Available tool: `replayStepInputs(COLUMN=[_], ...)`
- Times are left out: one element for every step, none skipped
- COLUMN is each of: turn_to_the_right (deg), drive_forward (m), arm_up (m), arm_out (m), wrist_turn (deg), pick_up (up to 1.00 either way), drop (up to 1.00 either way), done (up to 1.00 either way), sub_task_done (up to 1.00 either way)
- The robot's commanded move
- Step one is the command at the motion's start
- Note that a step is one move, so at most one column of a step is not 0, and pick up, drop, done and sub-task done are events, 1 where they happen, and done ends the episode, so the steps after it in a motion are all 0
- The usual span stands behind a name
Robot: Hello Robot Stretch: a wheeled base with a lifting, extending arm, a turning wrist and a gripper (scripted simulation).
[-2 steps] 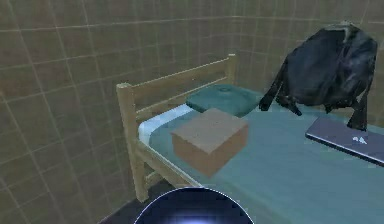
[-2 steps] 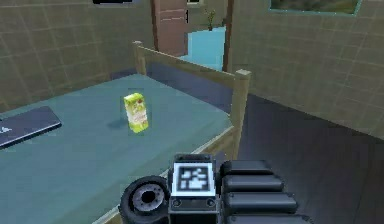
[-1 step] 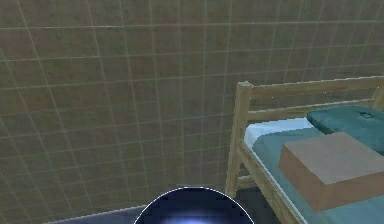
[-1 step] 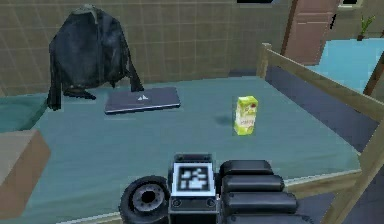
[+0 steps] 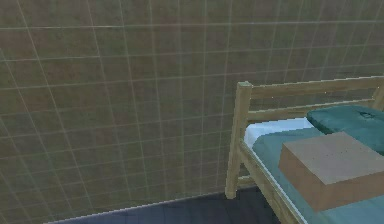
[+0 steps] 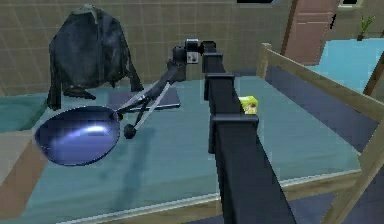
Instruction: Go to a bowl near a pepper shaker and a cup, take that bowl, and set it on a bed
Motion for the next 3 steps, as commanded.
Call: replayStepInputs(turn_to_the_right=[0.0,0.0,0.0], drive_forward=[0.0,0.0,0.0], arm_up=[0.0,-0.02,-0.32], arm_out=[0.0,0.0,0.0], wrist_turn=[39.0,0.0,0.0], pick_up=[0.0,0.0,0.0], drop=[0.0,0.0,0.0], done=[0.0,0.0,0.0], sub_task_done=[0.0,0.0,0.0])
